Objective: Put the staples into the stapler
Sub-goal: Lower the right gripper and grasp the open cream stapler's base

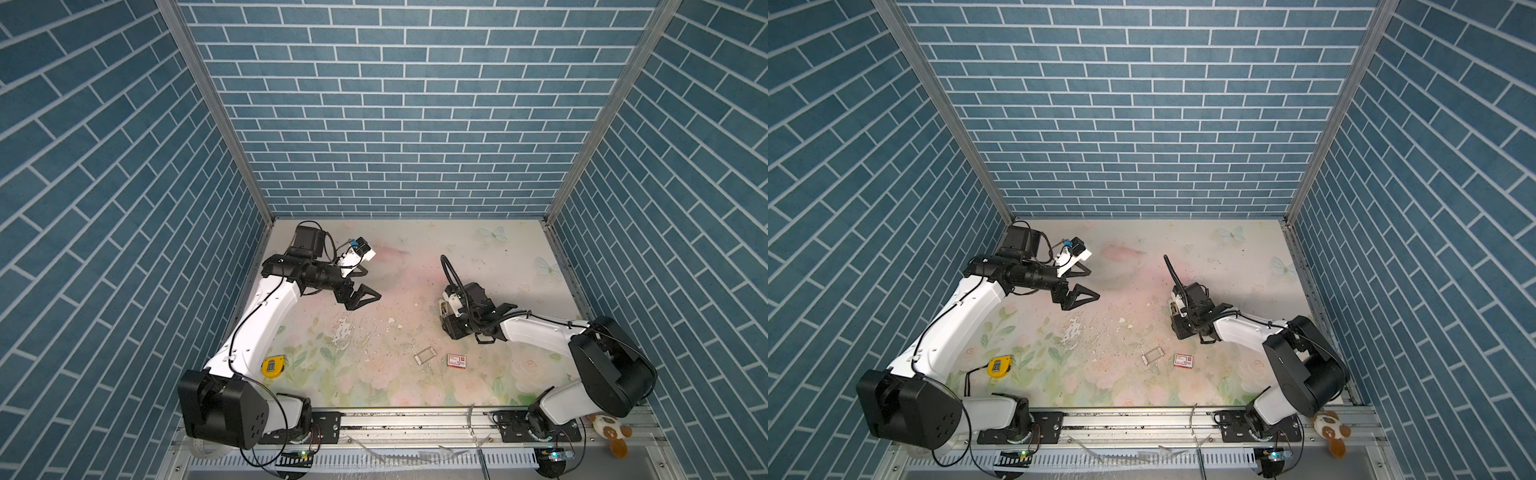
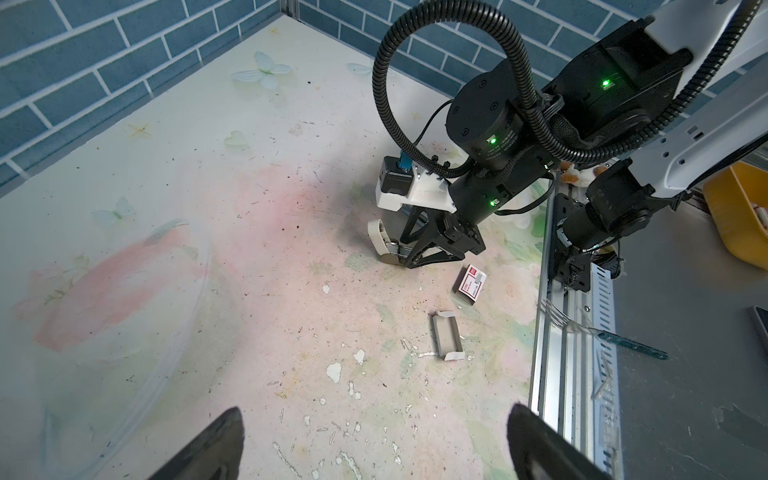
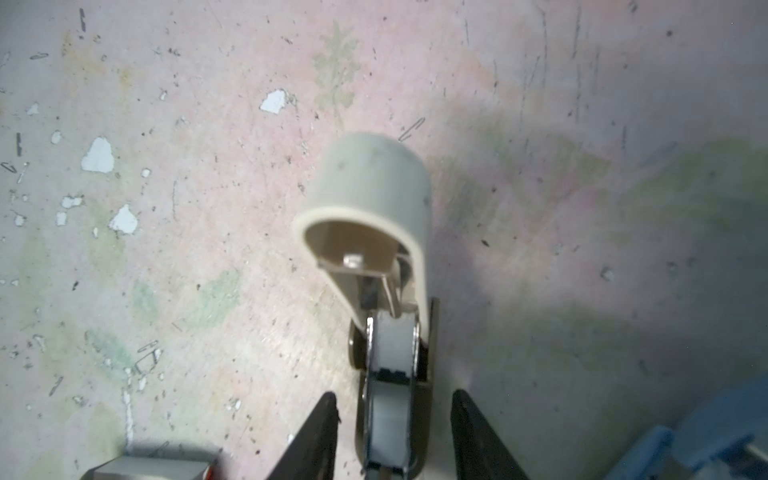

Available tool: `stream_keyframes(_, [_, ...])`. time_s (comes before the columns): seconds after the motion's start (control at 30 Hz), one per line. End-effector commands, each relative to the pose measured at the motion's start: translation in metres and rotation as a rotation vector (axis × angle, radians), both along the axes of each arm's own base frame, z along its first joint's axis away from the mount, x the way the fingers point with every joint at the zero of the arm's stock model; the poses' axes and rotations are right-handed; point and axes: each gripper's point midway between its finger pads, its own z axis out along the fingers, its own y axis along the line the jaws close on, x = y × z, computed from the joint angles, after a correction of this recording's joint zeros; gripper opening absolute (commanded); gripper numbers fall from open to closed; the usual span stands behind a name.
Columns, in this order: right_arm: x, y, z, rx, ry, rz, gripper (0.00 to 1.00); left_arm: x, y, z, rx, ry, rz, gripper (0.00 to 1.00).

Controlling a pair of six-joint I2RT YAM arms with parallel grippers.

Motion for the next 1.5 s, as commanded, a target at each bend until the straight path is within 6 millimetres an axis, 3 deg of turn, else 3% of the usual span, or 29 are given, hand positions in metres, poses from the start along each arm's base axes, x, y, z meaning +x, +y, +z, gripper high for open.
stream_keyframes(0.0, [0.005, 0.003, -0.003, -0.038, -0.026, 0.046, 0.44, -0.006, -0.002, 0.002, -0.013, -0.004, -0.014, 1.0])
stream_keyframes(0.3, [0.004, 0.009, -0.007, -0.047, -0.04, 0.089, 0.29, -0.006, 0.001, 0.002, -0.001, -0.014, -0.009, 1.0])
stream_keyframes(0.5, [0.002, 0.017, -0.011, -0.067, -0.037, 0.136, 0.24, -0.005, 0.007, 0.007, -0.013, 0.001, 0.007, 1.0])
stream_keyframes(0.83, [-0.008, 0.057, -0.016, -0.092, -0.045, 0.284, 0.24, -0.001, 0.021, 0.011, -0.021, -0.008, 0.063, 0.99])
stream_keyframes(1.0, [-0.012, 0.077, -0.018, -0.115, -0.046, 0.356, 0.25, -0.004, 0.027, 0.012, -0.022, -0.015, 0.083, 1.0])
stream_keyframes(1.2, [-0.008, 0.078, -0.02, -0.141, -0.054, 0.346, 0.34, -0.007, 0.027, 0.012, -0.024, -0.024, 0.075, 1.0])
stream_keyframes(1.47, [-0.007, 0.07, 0.008, -0.094, -0.11, 0.27, 0.46, 0.003, 0.025, 0.011, -0.02, -0.034, 0.052, 1.0])
